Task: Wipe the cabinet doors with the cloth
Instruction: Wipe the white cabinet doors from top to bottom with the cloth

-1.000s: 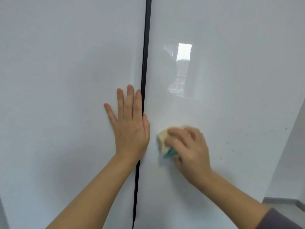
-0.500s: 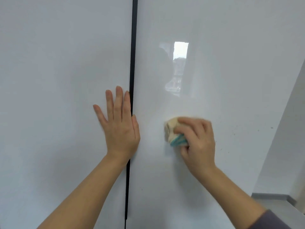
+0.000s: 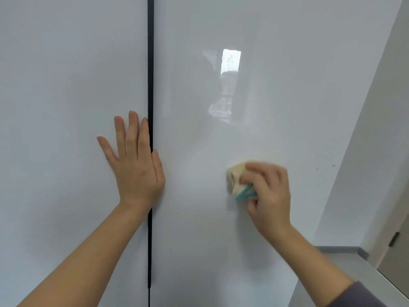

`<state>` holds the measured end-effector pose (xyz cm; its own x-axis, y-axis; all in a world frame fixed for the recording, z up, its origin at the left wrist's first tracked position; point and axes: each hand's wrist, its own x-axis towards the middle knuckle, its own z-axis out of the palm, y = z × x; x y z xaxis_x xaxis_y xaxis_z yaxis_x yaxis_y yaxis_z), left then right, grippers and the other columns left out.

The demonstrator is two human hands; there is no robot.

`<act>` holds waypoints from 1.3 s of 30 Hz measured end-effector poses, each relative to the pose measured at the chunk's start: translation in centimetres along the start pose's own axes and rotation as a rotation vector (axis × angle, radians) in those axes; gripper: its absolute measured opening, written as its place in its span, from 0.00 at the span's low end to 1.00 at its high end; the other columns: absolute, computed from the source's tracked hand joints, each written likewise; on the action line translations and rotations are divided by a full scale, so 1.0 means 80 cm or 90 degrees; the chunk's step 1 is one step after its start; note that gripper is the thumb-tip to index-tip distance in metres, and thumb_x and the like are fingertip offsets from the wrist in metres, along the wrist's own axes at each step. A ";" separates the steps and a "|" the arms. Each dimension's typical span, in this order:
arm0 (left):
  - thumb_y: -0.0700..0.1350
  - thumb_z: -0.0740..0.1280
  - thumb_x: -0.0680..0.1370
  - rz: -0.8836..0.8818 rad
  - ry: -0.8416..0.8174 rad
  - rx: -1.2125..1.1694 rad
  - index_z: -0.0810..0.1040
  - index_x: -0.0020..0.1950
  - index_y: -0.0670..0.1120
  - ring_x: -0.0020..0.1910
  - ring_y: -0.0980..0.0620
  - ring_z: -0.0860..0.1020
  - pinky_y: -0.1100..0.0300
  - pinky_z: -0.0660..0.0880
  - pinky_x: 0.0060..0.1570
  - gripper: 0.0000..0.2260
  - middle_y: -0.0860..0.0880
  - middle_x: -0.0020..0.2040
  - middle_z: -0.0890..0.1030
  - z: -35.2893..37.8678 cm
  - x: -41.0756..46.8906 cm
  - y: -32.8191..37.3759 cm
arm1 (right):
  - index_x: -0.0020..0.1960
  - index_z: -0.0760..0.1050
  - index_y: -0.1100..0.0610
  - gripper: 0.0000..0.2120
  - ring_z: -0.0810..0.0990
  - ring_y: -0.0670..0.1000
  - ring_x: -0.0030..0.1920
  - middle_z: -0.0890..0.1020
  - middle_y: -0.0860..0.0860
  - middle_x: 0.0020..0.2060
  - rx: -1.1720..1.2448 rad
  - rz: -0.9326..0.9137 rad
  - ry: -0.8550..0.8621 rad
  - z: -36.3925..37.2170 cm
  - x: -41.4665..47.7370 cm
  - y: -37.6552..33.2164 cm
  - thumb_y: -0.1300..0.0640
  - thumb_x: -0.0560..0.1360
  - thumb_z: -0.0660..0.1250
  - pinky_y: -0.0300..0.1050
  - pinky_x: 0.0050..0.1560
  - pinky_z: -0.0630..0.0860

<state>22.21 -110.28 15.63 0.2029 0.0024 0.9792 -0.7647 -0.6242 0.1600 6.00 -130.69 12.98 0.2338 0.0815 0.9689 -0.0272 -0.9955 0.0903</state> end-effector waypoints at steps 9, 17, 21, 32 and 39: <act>0.37 0.55 0.78 0.000 0.001 -0.002 0.56 0.78 0.39 0.78 0.37 0.50 0.32 0.41 0.72 0.27 0.41 0.79 0.55 0.001 0.000 0.001 | 0.46 0.80 0.58 0.16 0.71 0.56 0.54 0.80 0.54 0.52 -0.008 0.095 0.028 -0.033 0.052 0.033 0.70 0.61 0.63 0.52 0.48 0.73; 0.38 0.54 0.78 0.000 0.014 -0.010 0.56 0.78 0.39 0.78 0.37 0.50 0.34 0.40 0.72 0.27 0.41 0.79 0.56 0.002 0.000 0.001 | 0.49 0.73 0.52 0.21 0.72 0.57 0.53 0.76 0.49 0.56 -0.042 0.042 -0.074 -0.025 -0.082 0.039 0.70 0.61 0.59 0.55 0.48 0.74; 0.37 0.54 0.78 0.002 0.024 -0.020 0.56 0.78 0.40 0.78 0.38 0.51 0.34 0.40 0.72 0.27 0.41 0.79 0.56 0.003 0.001 0.001 | 0.49 0.77 0.55 0.22 0.71 0.58 0.54 0.78 0.53 0.54 -0.043 0.100 -0.036 -0.046 -0.021 0.064 0.70 0.58 0.61 0.46 0.52 0.70; 0.38 0.55 0.79 0.006 0.034 -0.023 0.57 0.78 0.39 0.78 0.38 0.51 0.35 0.40 0.72 0.26 0.41 0.79 0.56 0.004 -0.001 -0.001 | 0.46 0.80 0.61 0.25 0.70 0.58 0.54 0.79 0.55 0.53 -0.092 0.152 -0.070 -0.056 -0.060 0.078 0.80 0.54 0.66 0.46 0.48 0.70; 0.41 0.52 0.80 0.013 0.036 -0.027 0.58 0.78 0.38 0.78 0.38 0.51 0.36 0.39 0.72 0.25 0.40 0.78 0.57 0.004 0.000 -0.002 | 0.48 0.77 0.61 0.19 0.69 0.61 0.57 0.77 0.57 0.54 -0.116 0.224 0.081 -0.091 0.068 0.118 0.75 0.62 0.58 0.25 0.50 0.61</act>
<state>22.54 -110.46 15.54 0.1523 0.0347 0.9877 -0.7941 -0.5906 0.1432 -0.04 -139.32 20.82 0.0571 -0.2454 0.9677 -0.2582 -0.9400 -0.2231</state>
